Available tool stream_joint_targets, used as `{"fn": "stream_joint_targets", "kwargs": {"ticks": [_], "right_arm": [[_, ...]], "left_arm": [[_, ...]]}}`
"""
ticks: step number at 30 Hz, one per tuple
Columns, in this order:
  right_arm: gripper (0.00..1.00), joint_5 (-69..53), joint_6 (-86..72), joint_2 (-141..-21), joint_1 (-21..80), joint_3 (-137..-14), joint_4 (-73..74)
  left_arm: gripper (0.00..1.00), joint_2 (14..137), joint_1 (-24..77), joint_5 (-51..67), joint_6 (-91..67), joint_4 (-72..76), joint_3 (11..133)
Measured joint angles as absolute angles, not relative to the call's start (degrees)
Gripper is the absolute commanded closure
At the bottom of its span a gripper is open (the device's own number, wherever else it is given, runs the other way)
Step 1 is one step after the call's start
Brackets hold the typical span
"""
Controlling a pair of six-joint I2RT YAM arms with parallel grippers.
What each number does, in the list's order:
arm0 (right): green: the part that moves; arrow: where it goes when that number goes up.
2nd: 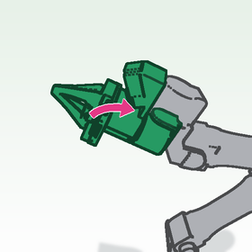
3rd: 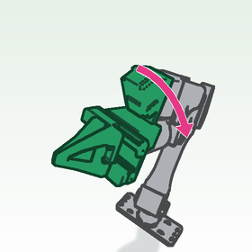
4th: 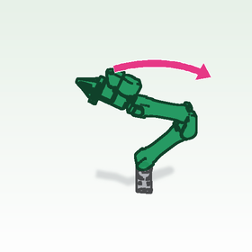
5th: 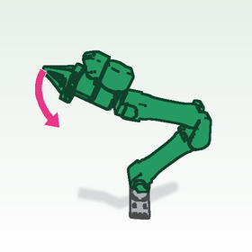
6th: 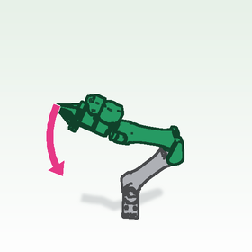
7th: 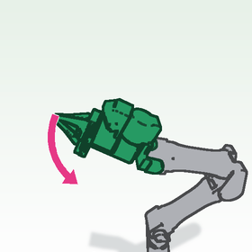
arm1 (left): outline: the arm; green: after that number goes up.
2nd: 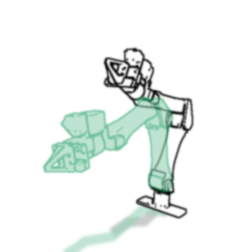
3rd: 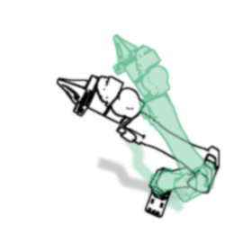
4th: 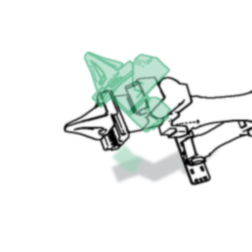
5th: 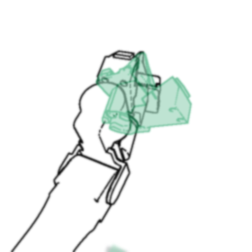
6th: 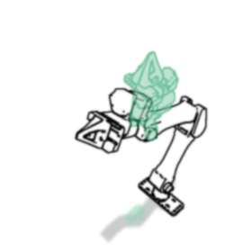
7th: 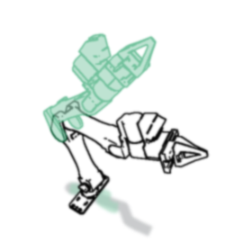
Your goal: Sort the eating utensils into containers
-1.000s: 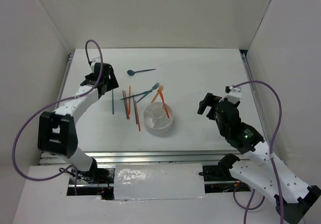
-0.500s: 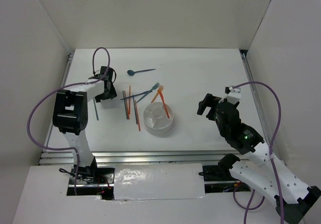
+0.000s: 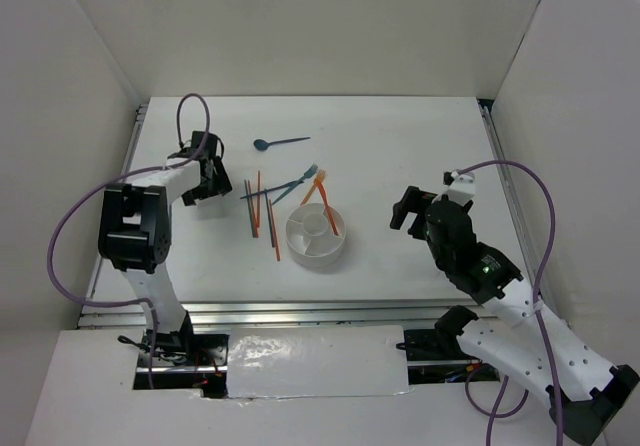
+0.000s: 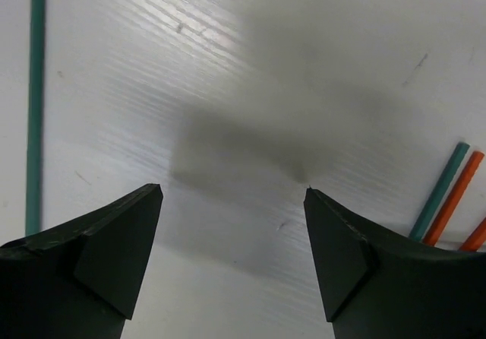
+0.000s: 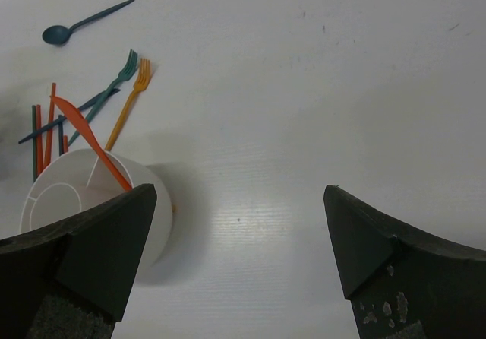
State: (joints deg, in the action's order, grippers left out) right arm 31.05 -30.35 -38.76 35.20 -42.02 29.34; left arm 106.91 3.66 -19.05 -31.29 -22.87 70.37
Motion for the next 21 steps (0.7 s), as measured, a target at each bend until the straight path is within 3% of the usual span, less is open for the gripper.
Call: {"fn": "stream_joint_targets", "kwargs": {"ticks": [4, 15, 18, 21], "right_arm": [[0.0, 30.65, -30.37, -38.83, 35.2, -42.09, 29.04], [0.0, 28.1, -30.37, -37.32, 35.2, -42.04, 24.38], [0.0, 27.55, -30.13, -37.43, 35.2, -42.04, 23.31], [0.0, 27.31, -29.89, -37.5, 35.2, -42.04, 23.16]], "left_arm": [[0.01, 106.21, 0.62, -19.11, -29.45, -26.33, 72.79], [0.04, 100.18, -11.86, -15.68, -16.78, -31.29, 72.34], [0.09, 100.31, -12.36, -13.23, -14.92, -31.57, 70.78], [0.2, 101.1, -12.53, -12.05, -14.0, -31.77, 70.19]]}}
